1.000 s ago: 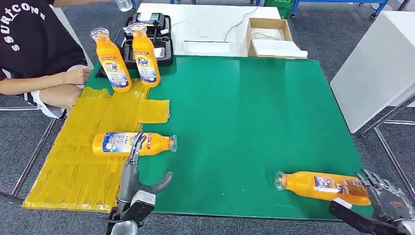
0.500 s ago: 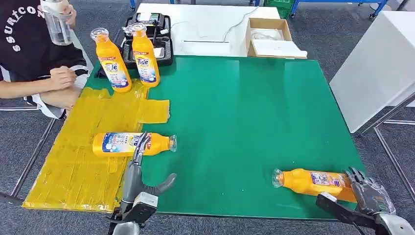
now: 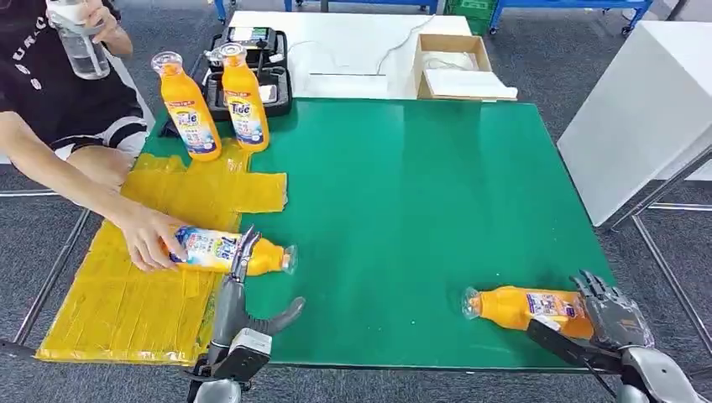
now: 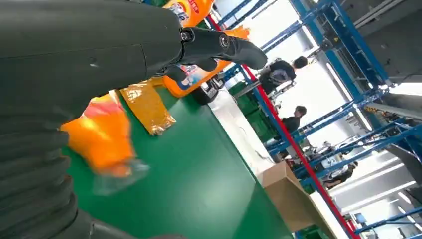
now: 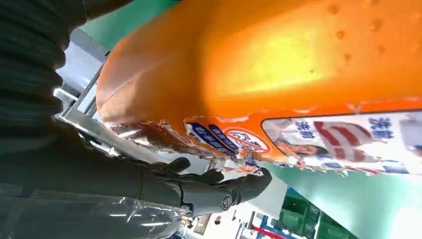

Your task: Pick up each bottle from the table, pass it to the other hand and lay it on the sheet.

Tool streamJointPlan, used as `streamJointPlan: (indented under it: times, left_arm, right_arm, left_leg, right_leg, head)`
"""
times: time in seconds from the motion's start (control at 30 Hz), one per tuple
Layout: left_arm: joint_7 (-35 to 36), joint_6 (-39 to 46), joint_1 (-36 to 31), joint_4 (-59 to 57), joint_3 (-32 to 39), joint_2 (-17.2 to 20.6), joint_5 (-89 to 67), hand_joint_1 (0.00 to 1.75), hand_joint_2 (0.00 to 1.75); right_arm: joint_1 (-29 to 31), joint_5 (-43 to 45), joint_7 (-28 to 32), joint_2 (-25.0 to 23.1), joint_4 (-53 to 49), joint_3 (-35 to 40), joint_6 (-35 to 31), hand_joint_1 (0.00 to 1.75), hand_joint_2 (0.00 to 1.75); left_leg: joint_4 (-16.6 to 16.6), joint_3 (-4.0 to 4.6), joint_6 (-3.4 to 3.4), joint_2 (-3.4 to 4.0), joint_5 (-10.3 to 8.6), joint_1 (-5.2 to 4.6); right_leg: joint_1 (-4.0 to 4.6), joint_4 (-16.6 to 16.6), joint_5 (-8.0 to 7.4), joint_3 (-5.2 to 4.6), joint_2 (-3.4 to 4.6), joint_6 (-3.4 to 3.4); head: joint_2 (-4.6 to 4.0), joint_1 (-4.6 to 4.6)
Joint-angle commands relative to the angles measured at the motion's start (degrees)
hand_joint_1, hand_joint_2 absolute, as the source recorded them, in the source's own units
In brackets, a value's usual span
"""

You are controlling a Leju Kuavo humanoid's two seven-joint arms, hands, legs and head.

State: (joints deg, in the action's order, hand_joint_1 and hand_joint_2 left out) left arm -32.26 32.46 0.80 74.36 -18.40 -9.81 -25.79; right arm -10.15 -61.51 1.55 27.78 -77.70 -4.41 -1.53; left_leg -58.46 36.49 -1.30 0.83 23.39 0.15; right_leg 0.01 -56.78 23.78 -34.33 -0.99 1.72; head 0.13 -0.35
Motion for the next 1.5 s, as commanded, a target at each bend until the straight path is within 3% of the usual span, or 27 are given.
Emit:
streamJointPlan:
  times: [0.03,0.1,0.2,0.23,0.3,0.43,0.7,1.5]
  left_arm:
    - [0.0,-0.2,-1.7,-3.6,-1.2,1.3,0.2,0.0,1.75]
    - [0.1,-0.4,-1.9,-4.4,-1.2,1.2,0.4,0.0,1.75]
    - [0.1,-0.5,-2.3,-5.3,-1.2,1.1,0.5,0.0,1.75]
    - [0.0,-0.5,-2.4,-5.6,-1.2,1.0,0.6,0.0,1.75]
    - [-0.1,-0.6,-2.7,-6.2,-1.2,0.9,0.7,0.0,1.75]
    - [-0.3,-0.7,-3.0,-6.7,-1.2,0.7,1.1,0.0,1.75]
    - [-0.4,-0.8,-2.8,-6.5,-1.3,0.7,1.1,0.0,1.75]
    - [-0.5,-0.6,-2.7,-6.3,-1.0,0.4,1.5,0.0,1.75]
  right_arm:
    - [0.7,-0.3,-0.3,-3.0,7.5,3.9,0.2,0.0,1.75]
    - [1.2,-0.4,-0.3,-2.9,8.4,4.6,0.3,0.07,1.75]
    - [1.5,-0.6,-0.3,-2.6,9.1,5.5,0.4,0.87,1.75]
    - [1.6,-0.6,-0.3,-2.5,9.3,5.8,0.5,1.31,1.75]
    - [1.8,-0.8,-0.4,-2.1,9.7,6.7,0.7,1.4,1.75]
    - [2.0,-0.3,-0.8,-2.0,9.7,7.2,0.0,1.75,1.75]
    - [2.1,-0.5,-1.1,-2.4,8.9,7.9,-0.6,1.75,1.75]
    - [2.1,-0.3,-1.1,-2.6,8.5,8.3,-0.9,1.75,1.75]
  left_leg:
    - [0.1,-0.14,0.07,-0.14,-0.11,0.07]
    - [0.1,-0.22,-0.03,-0.11,0.05,0.08]
    - [0.1,-0.25,-0.05,-0.06,0.07,0.08]
    - [0.2,-0.2,-0.03,-0.1,0.0,0.07]
    - [0.1,-0.25,-0.06,-0.06,0.06,0.07]
    - [0.1,-0.38,-0.12,-0.12,0.04,0.07]
    - [0.1,-0.45,-0.1,-0.16,-0.2,0.07]
    - [0.1,-0.33,-0.02,-0.19,-0.02,0.12]
  right_leg:
    - [0.06,0.2,-0.09,0.21,0.0,-0.02]
    - [0.07,0.2,0.0,-0.1,0.0,-0.03]
    - [0.06,0.2,0.19,-0.06,0.05,0.04]
    - [0.05,0.3,0.13,-0.1,0.07,0.03]
    - [0.05,0.2,0.2,-0.04,0.06,0.04]
    - [0.05,0.2,0.23,0.0,-0.01,0.05]
    - [0.05,0.2,0.06,0.64,-0.01,0.06]
    - [0.11,0.2,-0.06,0.48,0.0,0.03]
  head:
    - [0.0,0.0]
    - [0.0,0.02]
    - [0.0,0.0]
    - [0.0,0.02]
    - [0.0,0.0]
    - [0.0,0.02]
    - [0.0,0.0]
    - [0.0,0.02]
